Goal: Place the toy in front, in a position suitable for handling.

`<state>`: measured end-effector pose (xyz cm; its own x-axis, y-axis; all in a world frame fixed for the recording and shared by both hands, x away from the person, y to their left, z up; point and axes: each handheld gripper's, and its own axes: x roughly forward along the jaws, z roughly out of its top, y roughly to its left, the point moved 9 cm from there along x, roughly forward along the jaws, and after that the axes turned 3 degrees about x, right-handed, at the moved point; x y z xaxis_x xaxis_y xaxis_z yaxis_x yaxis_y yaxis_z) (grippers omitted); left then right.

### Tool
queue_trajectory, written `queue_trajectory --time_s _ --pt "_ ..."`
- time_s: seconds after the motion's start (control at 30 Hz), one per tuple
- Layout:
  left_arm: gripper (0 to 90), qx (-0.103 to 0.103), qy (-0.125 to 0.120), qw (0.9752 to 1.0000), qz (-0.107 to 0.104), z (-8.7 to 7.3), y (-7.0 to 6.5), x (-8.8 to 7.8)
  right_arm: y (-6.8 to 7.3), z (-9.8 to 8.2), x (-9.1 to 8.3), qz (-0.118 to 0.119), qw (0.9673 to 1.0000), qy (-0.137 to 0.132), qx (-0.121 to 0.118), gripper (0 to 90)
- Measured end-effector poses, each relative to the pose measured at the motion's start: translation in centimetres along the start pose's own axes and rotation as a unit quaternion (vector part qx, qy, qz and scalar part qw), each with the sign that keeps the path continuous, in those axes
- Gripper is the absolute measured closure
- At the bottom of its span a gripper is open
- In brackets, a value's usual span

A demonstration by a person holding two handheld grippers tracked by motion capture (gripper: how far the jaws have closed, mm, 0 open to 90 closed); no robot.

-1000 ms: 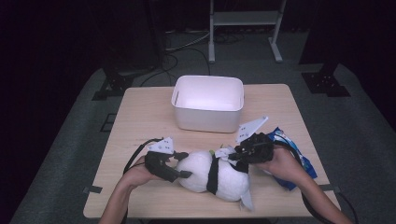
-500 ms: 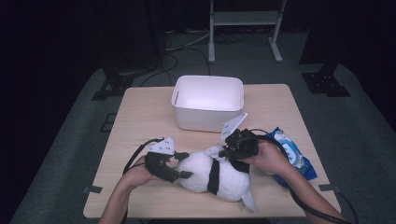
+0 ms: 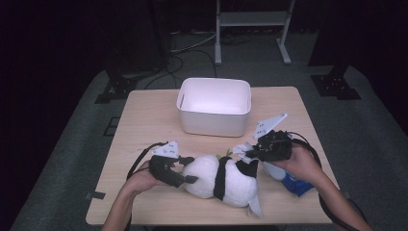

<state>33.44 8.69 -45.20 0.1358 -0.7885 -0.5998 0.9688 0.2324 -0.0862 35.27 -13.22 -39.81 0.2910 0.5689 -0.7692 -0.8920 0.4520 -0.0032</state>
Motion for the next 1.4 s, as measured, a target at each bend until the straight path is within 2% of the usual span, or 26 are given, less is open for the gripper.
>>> queue_trajectory --time_s 0.07,0.17,0.27,0.5,0.6,0.73,0.77,0.97,1.13,1.23,1.27,1.3,1.4 --pt "32.3 0.000 -0.004 1.0000 0.002 0.2 0.0 0.0 0.5 -0.1 -0.1 0.007 1.0000 -0.002 -0.001 81.6" --pt "33.2 0.005 -0.003 1.0000 0.007 0.4 -0.1 -0.1 1.5 -0.1 0.2 0.008 0.9998 -0.001 -0.015 81.7" --pt "33.8 0.004 -0.005 0.9999 0.008 0.6 -0.2 -0.1 1.9 0.3 0.5 0.016 0.9997 -0.006 -0.019 81.7" --pt "33.8 0.006 -0.004 0.9999 0.009 0.8 -0.3 -0.2 3.3 2.3 2.9 0.038 0.9986 -0.002 -0.037 81.7" --pt "33.8 0.009 -0.005 0.9999 0.010 1.0 -0.4 -0.2 3.6 2.7 3.4 0.044 0.9982 0.001 -0.042 81.7" --pt "33.8 0.006 -0.009 0.9999 0.012 1.3 -0.5 -0.3 4.6 3.8 4.4 0.051 0.9967 0.014 -0.062 81.7" --pt "33.9 0.006 -0.009 0.9999 0.013 1.3 -0.5 -0.3 4.7 4.0 4.5 0.046 0.9963 0.017 -0.071 81.7" --pt "34.8 0.005 -0.029 0.9993 0.022 2.1 -0.3 -1.3 5.0 4.7 3.9 0.048 0.9961 0.003 -0.075 81.6" --pt "35.5 0.009 -0.032 0.9992 0.023 2.2 -0.4 -1.7 5.1 4.5 3.7 0.053 0.9961 -0.004 -0.070 81.6" --pt "35.3 0.006 -0.029 0.9995 0.014 1.8 -0.4 -1.3 5.2 3.7 4.0 0.050 0.9961 0.005 -0.072 81.7" --pt "34.7 0.006 -0.029 0.9995 0.014 1.8 -0.4 -1.3 5.2 3.4 4.0 0.050 0.9962 0.005 -0.071 81.7" --pt "33.4 0.004 -0.026 0.9996 0.002 1.7 -0.5 -1.1 5.3 3.1 3.9 0.050 0.9964 0.005 -0.069 81.7" --pt "31.0 0.006 -0.028 0.9996 -0.004 1.6 -0.6 -0.9 5.4 2.7 3.8 0.052 0.9966 0.004 -0.064 81.8"
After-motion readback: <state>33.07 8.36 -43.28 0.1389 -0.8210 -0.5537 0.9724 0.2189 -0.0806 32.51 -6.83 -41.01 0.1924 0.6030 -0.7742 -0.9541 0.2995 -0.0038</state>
